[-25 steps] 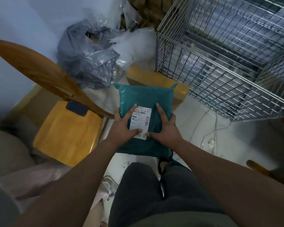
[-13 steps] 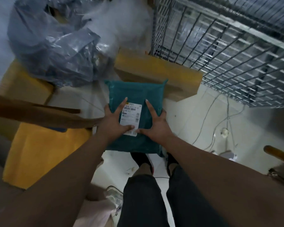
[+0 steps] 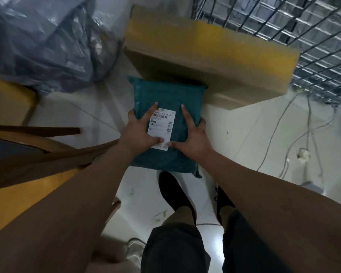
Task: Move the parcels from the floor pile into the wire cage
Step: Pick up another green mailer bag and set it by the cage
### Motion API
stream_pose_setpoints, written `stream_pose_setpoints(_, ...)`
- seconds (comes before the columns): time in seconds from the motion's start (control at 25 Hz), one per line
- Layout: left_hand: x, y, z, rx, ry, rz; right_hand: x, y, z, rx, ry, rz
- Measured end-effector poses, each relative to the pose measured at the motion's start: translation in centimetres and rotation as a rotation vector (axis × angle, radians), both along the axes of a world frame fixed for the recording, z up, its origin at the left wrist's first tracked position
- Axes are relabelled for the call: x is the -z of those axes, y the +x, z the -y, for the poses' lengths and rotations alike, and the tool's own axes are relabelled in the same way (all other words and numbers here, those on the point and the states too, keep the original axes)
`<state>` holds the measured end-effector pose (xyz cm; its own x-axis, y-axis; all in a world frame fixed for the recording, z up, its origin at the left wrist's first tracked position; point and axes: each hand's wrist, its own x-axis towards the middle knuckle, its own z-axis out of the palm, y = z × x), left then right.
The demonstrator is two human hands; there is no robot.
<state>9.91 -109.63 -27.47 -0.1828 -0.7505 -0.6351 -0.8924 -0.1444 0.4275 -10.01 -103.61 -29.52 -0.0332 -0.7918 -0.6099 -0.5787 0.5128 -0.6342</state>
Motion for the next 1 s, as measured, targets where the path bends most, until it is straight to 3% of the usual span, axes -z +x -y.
stream_pose_setpoints(0.28,7.0,0.3,1.7,0.011,0.011,-0.001,7.0,0.5,1.1,0.004,-0.003,-0.030)
stream_pose_setpoints(0.68,11.3,0.6,2.1,-0.035,-0.011,-0.083,11.1,0.7,1.4,-0.019,0.024,-0.025)
stream_pose_setpoints(1.0,12.5,0.2,1.0,0.027,0.026,0.072,11.7,0.5,1.9,-0.078,0.047,-0.096)
